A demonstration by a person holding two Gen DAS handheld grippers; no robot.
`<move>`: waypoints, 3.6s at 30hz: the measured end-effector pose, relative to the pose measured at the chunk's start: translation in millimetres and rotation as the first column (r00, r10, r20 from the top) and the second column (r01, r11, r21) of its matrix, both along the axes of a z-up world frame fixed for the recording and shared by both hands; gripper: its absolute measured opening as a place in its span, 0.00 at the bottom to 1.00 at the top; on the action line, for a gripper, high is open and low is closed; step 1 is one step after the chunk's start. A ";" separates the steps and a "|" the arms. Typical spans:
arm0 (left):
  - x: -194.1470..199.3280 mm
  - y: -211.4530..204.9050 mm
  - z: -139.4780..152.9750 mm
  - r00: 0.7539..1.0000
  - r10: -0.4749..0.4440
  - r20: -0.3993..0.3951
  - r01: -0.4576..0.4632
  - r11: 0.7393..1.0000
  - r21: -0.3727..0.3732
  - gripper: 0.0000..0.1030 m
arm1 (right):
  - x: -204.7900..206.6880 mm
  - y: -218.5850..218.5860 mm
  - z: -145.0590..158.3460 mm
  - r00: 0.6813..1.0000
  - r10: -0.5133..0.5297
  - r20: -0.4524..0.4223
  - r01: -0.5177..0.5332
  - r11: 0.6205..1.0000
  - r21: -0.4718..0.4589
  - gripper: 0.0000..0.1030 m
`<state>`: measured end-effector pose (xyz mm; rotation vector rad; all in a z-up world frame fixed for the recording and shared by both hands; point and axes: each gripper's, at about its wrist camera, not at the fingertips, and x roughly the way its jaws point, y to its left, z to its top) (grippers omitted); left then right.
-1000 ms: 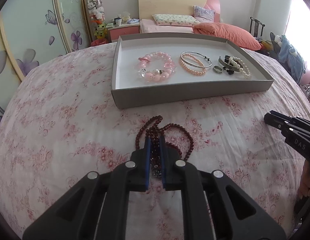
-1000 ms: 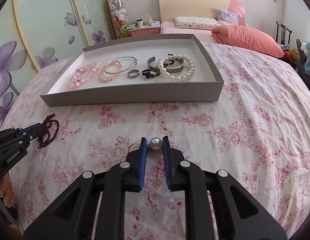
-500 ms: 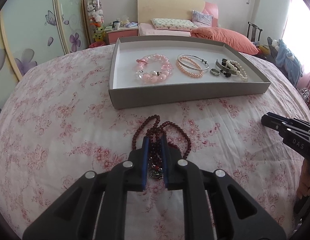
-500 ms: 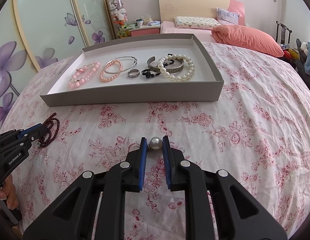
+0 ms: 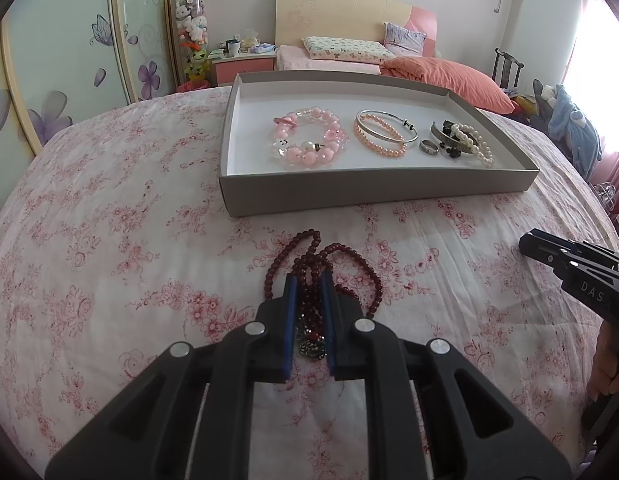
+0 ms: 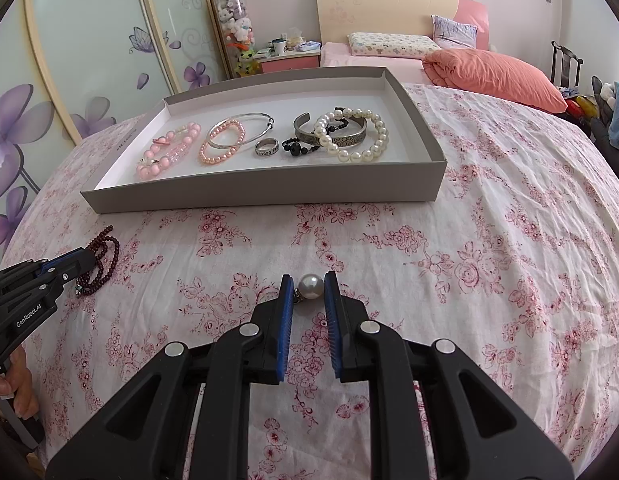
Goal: Organize jewelry
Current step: 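Lift the earring and necklace with both tools and carry them toward the tray, then lower the earring and necklace into the tray and open both tools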
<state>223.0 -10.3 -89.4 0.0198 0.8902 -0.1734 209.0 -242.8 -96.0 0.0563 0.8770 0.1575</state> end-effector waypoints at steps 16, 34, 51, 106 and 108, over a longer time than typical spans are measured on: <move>1.4 3.6 -1.8 1.000 -0.003 -0.010 0.002 0.999 -0.053 0.13 | 0.4 0.0 -0.1 1.000 0.000 0.000 0.000 1.000 0.001 0.17; -1.8 7.1 14.8 0.999 0.030 0.016 -0.029 0.998 -0.062 0.05 | -13.6 1.5 18.0 0.998 0.015 0.066 -0.016 1.000 0.019 0.16; -31.1 2.3 88.9 0.975 0.022 0.223 0.001 0.995 -0.103 0.05 | -52.9 16.6 93.0 0.906 0.055 0.420 -0.054 0.998 -0.016 0.16; 49.9 -48.0 121.1 0.905 0.039 0.424 -0.001 0.996 -0.089 0.05 | 36.8 20.6 98.8 0.844 0.007 0.536 0.001 1.000 -0.016 0.16; 58.5 -49.7 113.7 0.913 0.035 0.406 0.002 0.996 -0.089 0.05 | 46.4 20.7 90.9 0.861 0.008 0.508 -0.005 1.000 -0.007 0.16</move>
